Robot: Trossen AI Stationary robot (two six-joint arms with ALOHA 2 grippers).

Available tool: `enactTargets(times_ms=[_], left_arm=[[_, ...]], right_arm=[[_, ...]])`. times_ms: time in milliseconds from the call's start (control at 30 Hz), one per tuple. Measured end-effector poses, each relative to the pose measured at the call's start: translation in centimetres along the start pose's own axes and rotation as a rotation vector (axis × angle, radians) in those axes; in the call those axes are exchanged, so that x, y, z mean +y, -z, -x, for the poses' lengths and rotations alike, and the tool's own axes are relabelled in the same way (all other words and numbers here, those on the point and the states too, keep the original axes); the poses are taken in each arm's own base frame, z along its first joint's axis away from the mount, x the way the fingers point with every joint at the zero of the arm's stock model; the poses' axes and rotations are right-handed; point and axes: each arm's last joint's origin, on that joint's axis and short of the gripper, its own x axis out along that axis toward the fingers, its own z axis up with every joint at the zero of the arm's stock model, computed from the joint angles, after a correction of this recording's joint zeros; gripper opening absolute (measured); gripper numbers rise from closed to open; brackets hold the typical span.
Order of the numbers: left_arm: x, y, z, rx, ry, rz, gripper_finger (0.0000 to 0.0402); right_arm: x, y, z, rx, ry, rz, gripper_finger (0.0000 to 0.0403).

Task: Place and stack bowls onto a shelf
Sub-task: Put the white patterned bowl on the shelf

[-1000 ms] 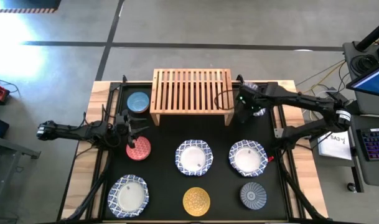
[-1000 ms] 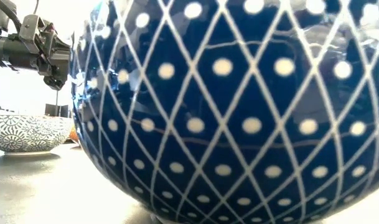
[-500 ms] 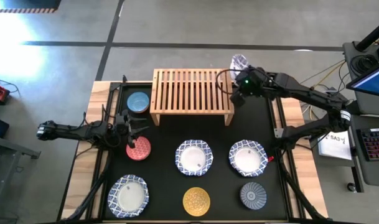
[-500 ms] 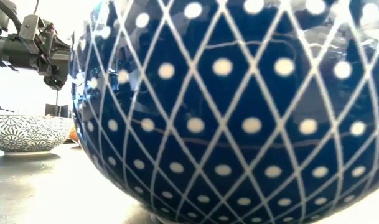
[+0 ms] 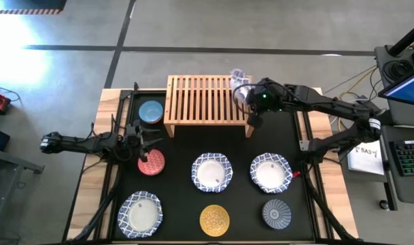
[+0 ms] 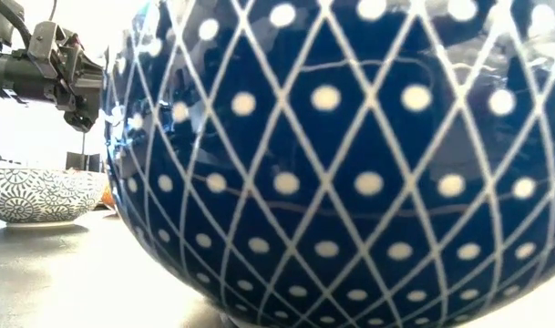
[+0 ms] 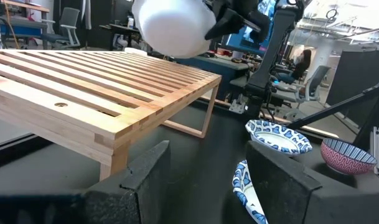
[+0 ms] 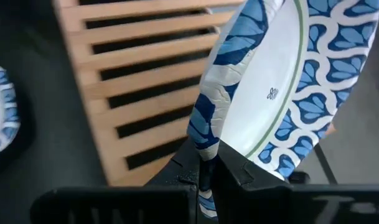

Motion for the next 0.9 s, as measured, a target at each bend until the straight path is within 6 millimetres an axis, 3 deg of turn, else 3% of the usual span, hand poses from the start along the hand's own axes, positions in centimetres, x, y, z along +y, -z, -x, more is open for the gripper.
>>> enactTargets(times_ms=[433, 900], left_arm=[[0.0, 0.0, 0.0, 0.000, 0.000, 0.000, 0.0194], [0.0, 0.0, 0.0, 0.000, 0.001, 0.000, 0.0194]], right_arm=[[1.4, -0.5, -1.9, 0.043, -0.034, 0.148, 0.0023], [1.4, -0.6, -1.7, 0.033, -0.048, 0.160, 0.0157]])
